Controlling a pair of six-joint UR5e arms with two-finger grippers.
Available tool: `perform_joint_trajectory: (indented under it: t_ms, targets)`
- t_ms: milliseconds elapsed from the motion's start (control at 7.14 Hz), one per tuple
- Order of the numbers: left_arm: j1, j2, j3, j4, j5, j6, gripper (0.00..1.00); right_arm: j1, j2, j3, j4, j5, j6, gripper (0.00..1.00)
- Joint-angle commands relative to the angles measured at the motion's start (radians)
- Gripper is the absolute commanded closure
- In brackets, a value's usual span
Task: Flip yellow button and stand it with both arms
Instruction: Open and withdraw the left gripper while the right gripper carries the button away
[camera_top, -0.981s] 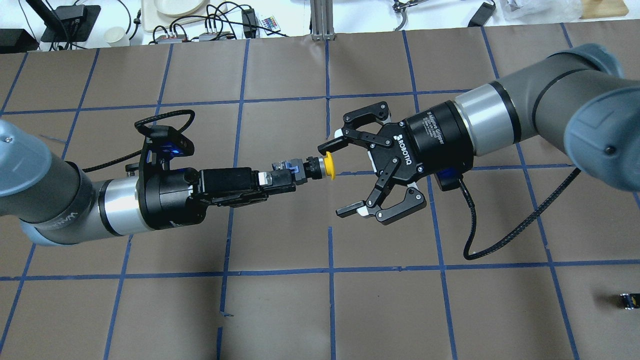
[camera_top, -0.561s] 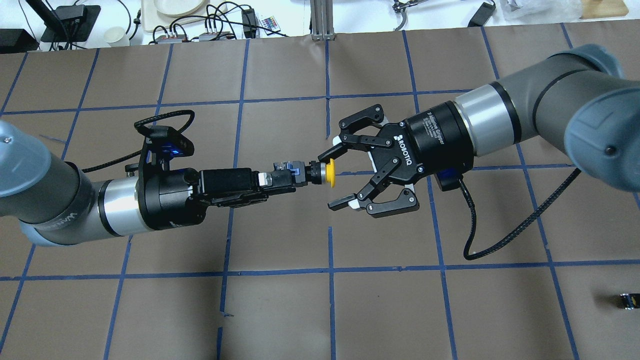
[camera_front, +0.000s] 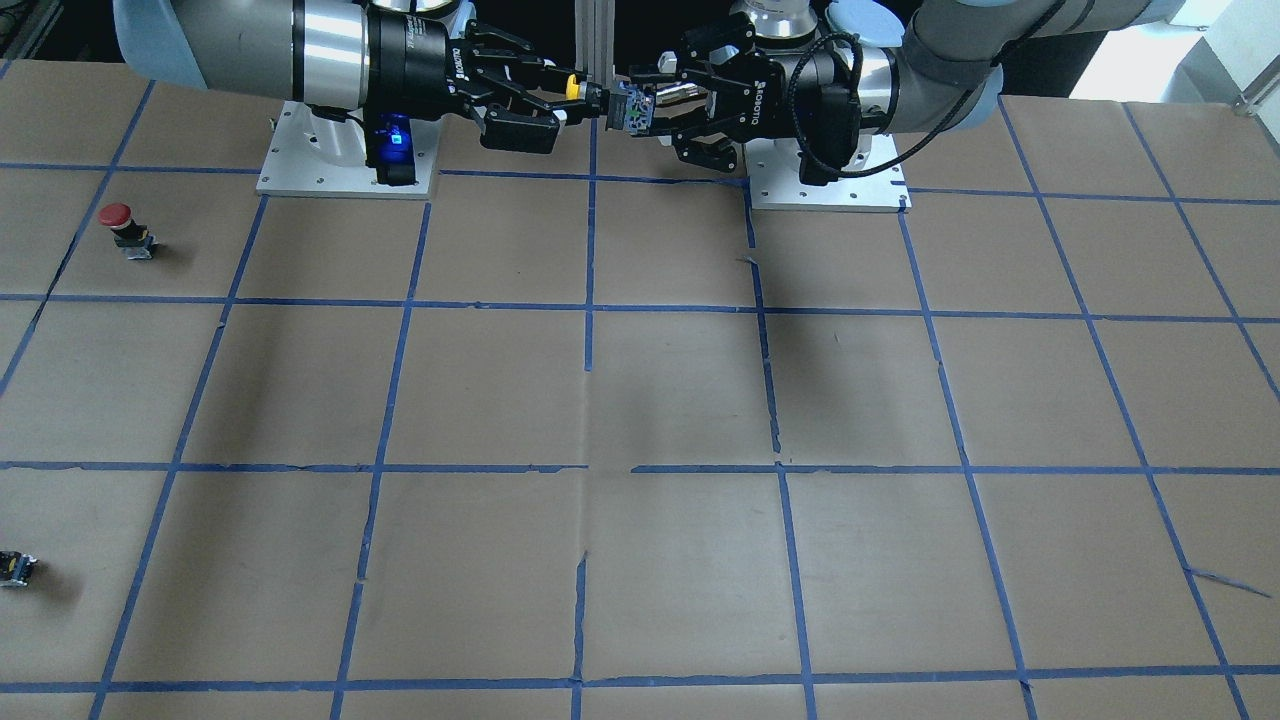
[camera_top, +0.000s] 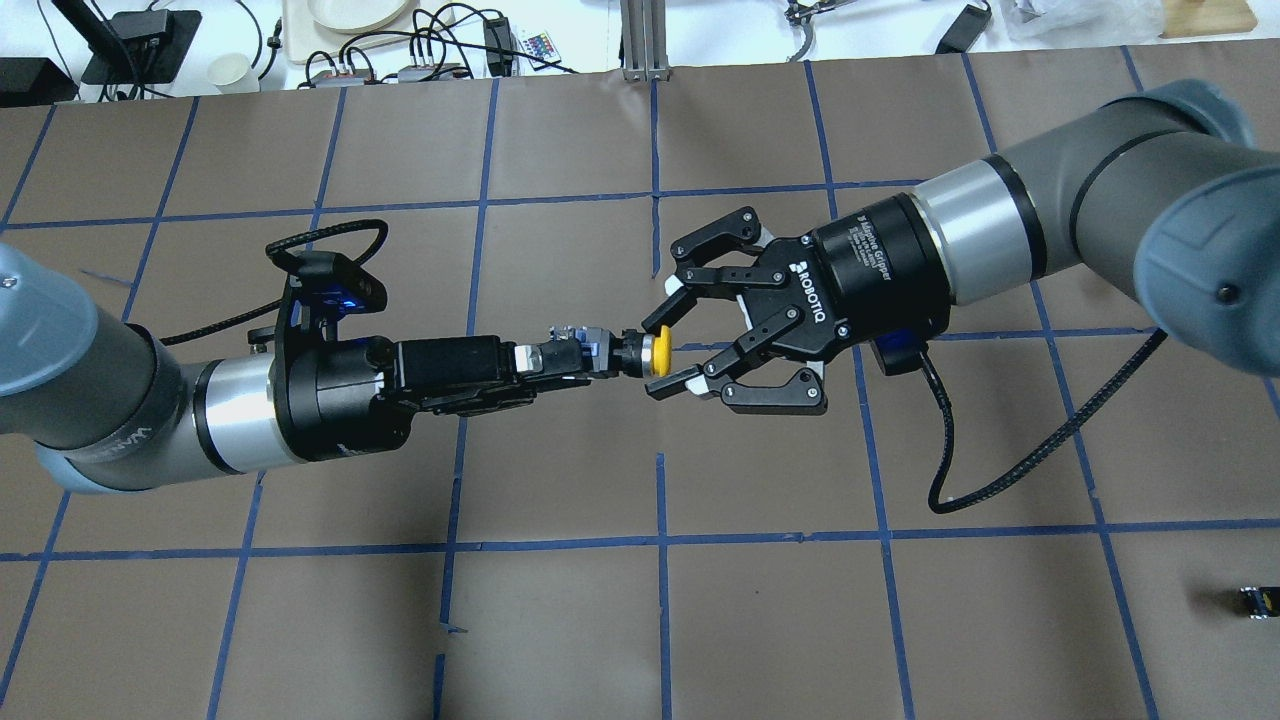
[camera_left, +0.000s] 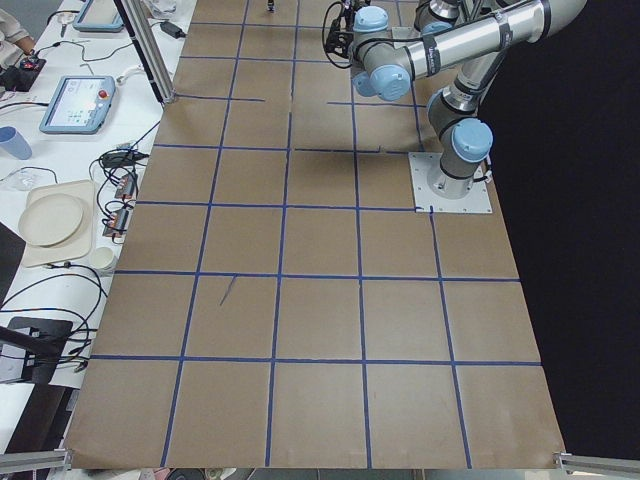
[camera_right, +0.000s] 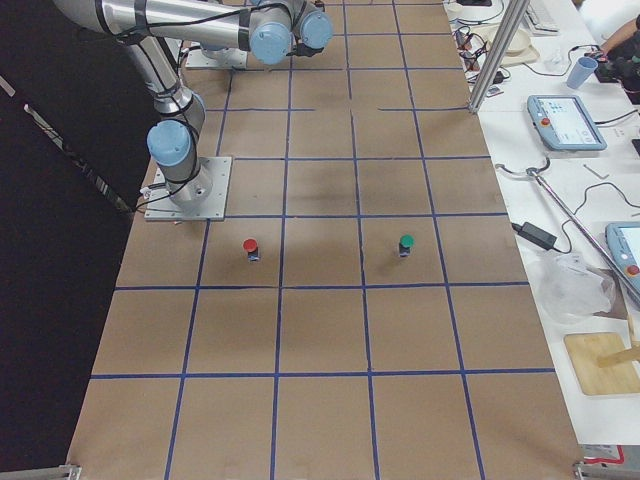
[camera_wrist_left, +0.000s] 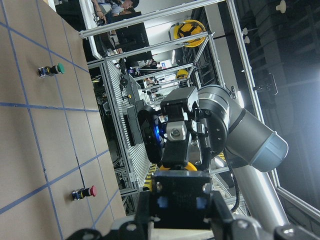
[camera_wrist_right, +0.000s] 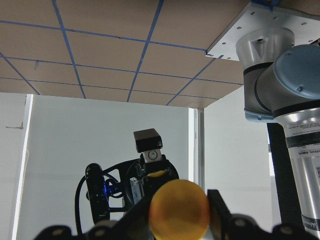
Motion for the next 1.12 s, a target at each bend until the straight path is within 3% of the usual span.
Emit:
perform_joint_trajectory:
  t_ms: [0,280,420,701,981]
  targets:
    - [0.000,0.000,0.000,0.000,0.000,-0.007,0.07,-0.005,0.002,-0.002,0.000,0.000,0.003,0.96]
    - [0.023,0.000,0.014,0.002,0.015,-0.019,0.03,-0.029,0.005,-0.025,-0.003,-0.020,0.010,0.96]
    - [0.046,-0.012,0.056,0.000,0.032,-0.052,0.02,-0.090,0.005,-0.062,0.000,-0.099,0.007,0.96]
    - [0.136,-0.043,0.170,0.020,0.138,-0.172,0.01,-0.219,0.008,-0.108,-0.003,-0.304,-0.134,0.96]
    - [0.150,-0.142,0.227,0.067,0.157,-0.192,0.01,-0.310,0.040,-0.123,-0.046,-0.618,-0.422,0.96]
